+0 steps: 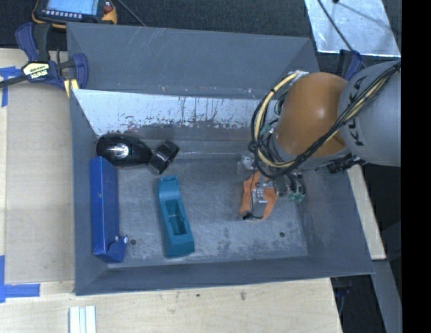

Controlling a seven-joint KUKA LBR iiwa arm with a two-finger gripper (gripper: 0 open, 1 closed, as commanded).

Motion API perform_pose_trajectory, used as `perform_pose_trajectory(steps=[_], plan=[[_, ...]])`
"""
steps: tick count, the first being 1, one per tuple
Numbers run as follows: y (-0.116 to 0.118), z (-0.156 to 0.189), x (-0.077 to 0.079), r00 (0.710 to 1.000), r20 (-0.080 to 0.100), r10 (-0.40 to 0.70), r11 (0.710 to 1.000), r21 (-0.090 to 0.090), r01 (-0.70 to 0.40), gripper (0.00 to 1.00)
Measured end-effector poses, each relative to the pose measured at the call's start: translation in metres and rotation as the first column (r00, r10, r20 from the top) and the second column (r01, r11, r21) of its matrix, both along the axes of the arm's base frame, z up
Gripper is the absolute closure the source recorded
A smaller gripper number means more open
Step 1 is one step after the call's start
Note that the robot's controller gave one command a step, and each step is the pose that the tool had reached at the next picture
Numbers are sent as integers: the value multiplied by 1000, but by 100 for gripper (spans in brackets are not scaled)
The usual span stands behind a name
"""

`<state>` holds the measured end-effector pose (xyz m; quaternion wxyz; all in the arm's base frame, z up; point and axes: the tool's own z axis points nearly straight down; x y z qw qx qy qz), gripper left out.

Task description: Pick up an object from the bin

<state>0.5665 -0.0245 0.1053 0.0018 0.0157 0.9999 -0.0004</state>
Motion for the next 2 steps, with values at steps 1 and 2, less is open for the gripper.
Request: perform_pose_trajectory(steps=[1, 2], plan=[[-10, -13, -12, 999, 1, 43, 999, 0, -43, 0], [-64, -30, -36, 994, -1, -105, 994, 0, 105, 100]])
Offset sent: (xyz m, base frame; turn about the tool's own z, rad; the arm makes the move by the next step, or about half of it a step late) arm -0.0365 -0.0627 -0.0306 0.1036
